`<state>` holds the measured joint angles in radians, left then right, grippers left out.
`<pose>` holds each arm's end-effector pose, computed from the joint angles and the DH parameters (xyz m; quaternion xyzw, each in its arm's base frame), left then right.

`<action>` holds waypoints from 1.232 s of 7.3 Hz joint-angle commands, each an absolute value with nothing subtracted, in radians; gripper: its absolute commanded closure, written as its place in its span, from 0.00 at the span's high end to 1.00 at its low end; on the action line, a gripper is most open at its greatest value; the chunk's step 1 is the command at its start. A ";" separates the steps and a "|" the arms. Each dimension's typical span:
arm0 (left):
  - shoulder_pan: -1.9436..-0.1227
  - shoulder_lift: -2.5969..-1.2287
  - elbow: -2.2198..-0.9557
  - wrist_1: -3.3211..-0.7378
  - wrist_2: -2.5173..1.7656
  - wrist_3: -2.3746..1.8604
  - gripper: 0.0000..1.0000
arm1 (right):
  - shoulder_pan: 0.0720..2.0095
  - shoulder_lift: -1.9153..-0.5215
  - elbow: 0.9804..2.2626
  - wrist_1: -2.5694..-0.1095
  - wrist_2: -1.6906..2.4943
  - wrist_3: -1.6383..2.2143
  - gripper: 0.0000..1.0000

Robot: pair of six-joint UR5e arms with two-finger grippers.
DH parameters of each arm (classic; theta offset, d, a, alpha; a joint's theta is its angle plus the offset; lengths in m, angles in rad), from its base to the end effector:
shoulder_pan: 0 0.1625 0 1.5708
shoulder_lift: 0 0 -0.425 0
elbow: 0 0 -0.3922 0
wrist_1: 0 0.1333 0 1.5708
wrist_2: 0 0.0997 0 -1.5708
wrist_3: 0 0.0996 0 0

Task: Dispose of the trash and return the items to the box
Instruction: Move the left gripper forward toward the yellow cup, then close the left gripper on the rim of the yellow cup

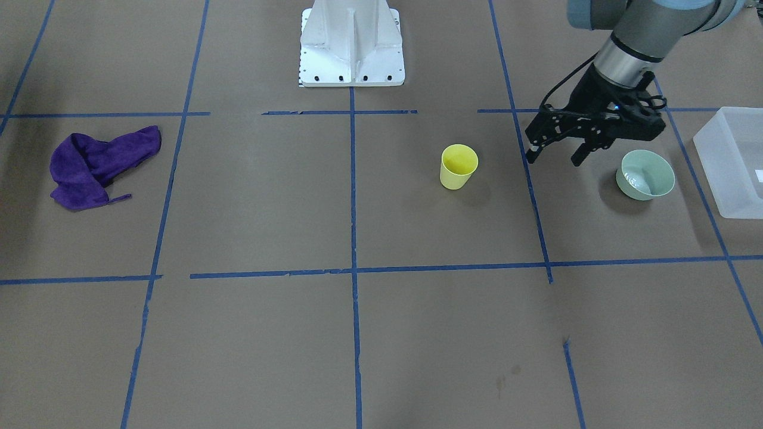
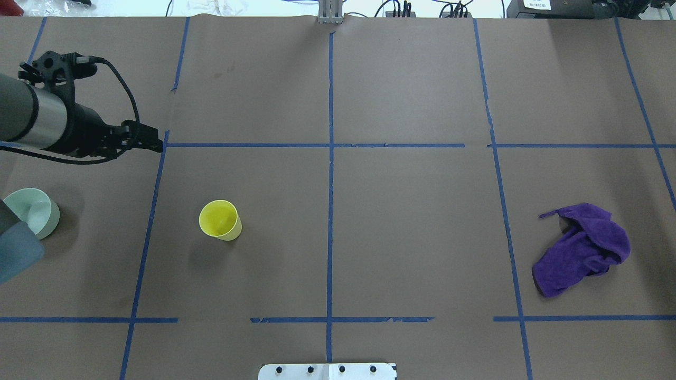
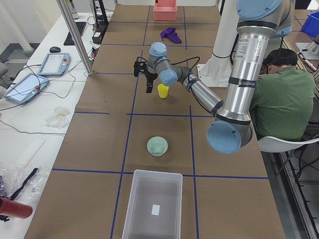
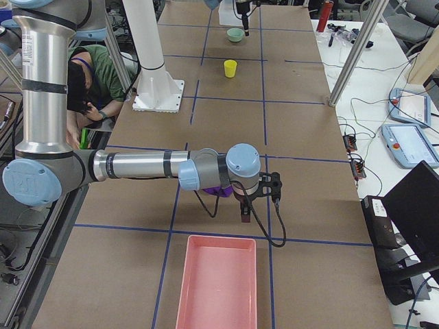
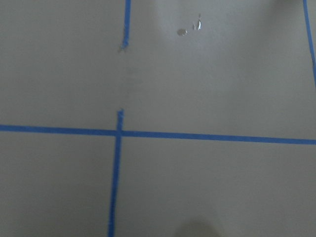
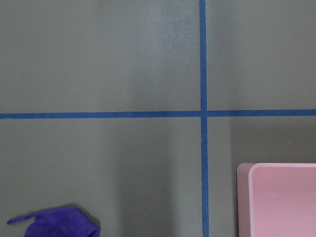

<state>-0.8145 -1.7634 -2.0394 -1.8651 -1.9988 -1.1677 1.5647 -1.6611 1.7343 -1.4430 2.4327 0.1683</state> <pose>0.2916 -0.4431 0.3097 0.1022 0.4764 -0.0817 0.8694 0.0549 -0.4638 0.6007 0.0546 -0.4220 0.0315 0.9044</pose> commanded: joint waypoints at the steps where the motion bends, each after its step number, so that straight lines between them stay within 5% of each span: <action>1: -0.669 -1.784 -2.030 -1.867 -1.868 -1.270 1.00 | 1.565 -1.660 1.732 -1.443 2.433 0.169 1.00; 9: -0.528 -1.812 -1.933 -1.859 -1.809 -1.287 0.95 | 1.565 -1.658 1.733 -1.443 2.436 0.199 1.00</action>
<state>-0.5382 -1.8110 -1.9492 -1.8592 -1.8092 -1.2870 1.5647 -1.6582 1.7320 -1.4435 2.4348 0.1993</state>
